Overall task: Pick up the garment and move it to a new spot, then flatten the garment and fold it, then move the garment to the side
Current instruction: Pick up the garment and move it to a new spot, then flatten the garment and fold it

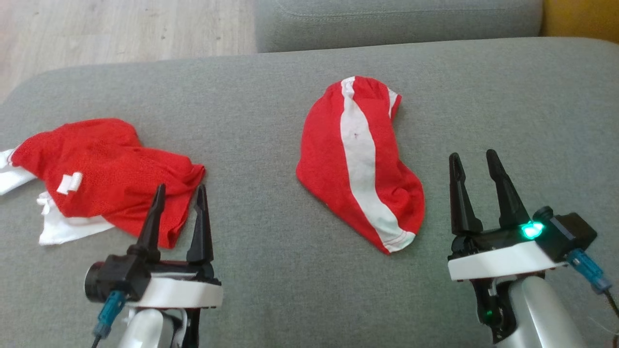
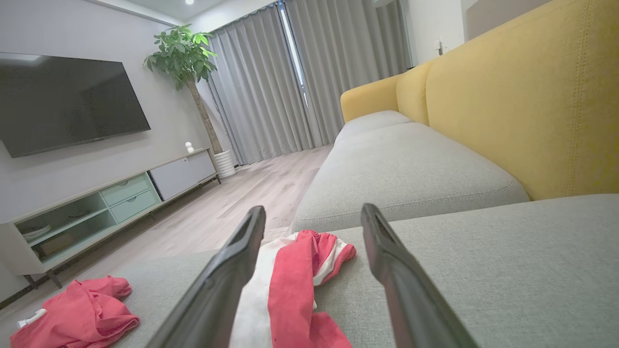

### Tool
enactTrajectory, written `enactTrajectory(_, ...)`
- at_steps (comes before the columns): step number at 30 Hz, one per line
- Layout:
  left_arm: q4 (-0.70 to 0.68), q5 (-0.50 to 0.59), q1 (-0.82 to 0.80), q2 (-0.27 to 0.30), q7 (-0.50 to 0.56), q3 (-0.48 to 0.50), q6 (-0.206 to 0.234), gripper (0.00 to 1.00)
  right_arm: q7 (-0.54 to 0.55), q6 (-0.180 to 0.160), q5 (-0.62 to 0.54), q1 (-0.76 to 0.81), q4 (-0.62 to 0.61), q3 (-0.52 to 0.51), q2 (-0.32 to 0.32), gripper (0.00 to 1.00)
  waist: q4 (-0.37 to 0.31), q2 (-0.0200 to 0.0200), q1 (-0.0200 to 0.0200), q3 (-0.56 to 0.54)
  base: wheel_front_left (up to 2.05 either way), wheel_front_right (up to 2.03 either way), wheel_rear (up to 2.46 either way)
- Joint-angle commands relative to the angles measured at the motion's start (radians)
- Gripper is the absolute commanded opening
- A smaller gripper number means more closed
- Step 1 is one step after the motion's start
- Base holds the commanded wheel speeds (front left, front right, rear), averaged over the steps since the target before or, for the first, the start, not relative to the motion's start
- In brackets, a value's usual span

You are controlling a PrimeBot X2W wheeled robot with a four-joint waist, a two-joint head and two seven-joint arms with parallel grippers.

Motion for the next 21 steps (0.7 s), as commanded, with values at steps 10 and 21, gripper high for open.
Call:
enactTrajectory(10, -0.030, 0.056, -0.051, -0.031, -0.005, 0.060, -0.042, 1.00, -0.006, 0.008, -0.036, -0.053, -0.012, 0.021, -0.002, 1.00, 0.044, -0.0001, 0.0002, 0.024, 0.00, 0.00, 0.00)
enactTrajectory(21, -0.008, 0.063, -0.081, -0.048, -0.005, 0.053, -0.064, 1.00, -0.006, 0.008, -0.069, -0.228, 0.157, 0.014, -0.002, 1.00, 0.136, -0.0001, 0.0002, 0.064, 0.00, 0.00, 0.00)
